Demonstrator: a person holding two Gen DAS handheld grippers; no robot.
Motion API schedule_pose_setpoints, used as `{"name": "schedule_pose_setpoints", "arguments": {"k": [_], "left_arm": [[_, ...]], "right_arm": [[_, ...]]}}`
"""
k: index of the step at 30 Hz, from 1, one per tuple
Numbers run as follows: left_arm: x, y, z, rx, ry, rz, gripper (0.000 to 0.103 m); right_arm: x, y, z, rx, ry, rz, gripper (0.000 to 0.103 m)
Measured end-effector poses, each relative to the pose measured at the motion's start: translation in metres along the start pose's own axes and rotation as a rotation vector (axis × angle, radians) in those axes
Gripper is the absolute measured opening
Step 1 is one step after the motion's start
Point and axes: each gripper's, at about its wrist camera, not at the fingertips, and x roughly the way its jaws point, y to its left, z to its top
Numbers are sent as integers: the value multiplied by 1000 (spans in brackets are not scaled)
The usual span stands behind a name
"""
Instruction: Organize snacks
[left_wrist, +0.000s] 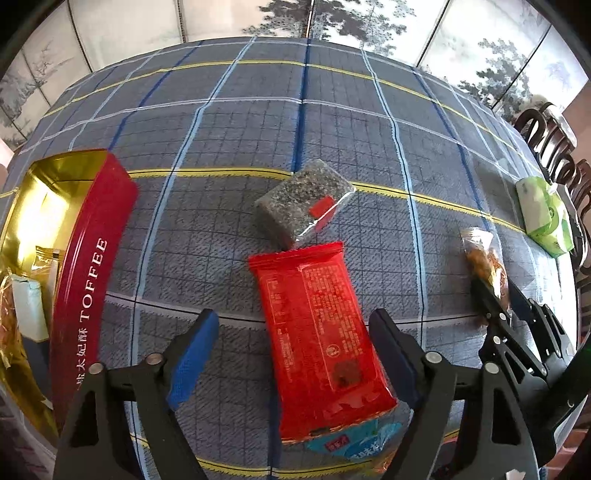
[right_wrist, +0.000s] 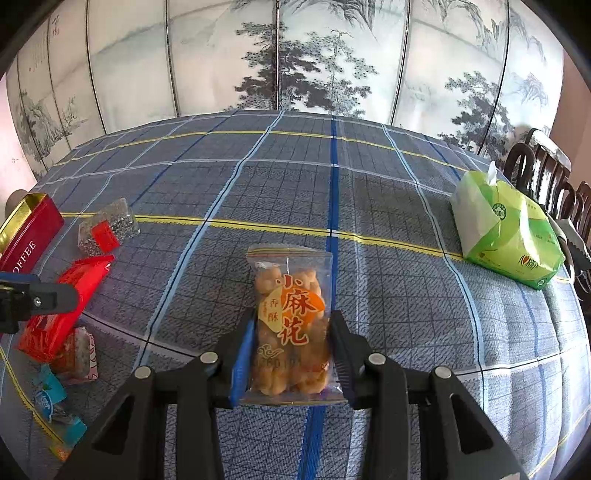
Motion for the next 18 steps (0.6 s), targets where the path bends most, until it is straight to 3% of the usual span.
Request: {"name": "schedule_pose_setpoints", "arguments": {"k": [10, 18], "left_arm": [[2, 2, -3, 35, 7, -37, 48], [-4, 10, -8, 51, -2, -42, 42]], "right_arm": [[0, -1, 0, 1, 0, 1, 40], [1, -2, 0, 6, 0, 0, 40]]}}
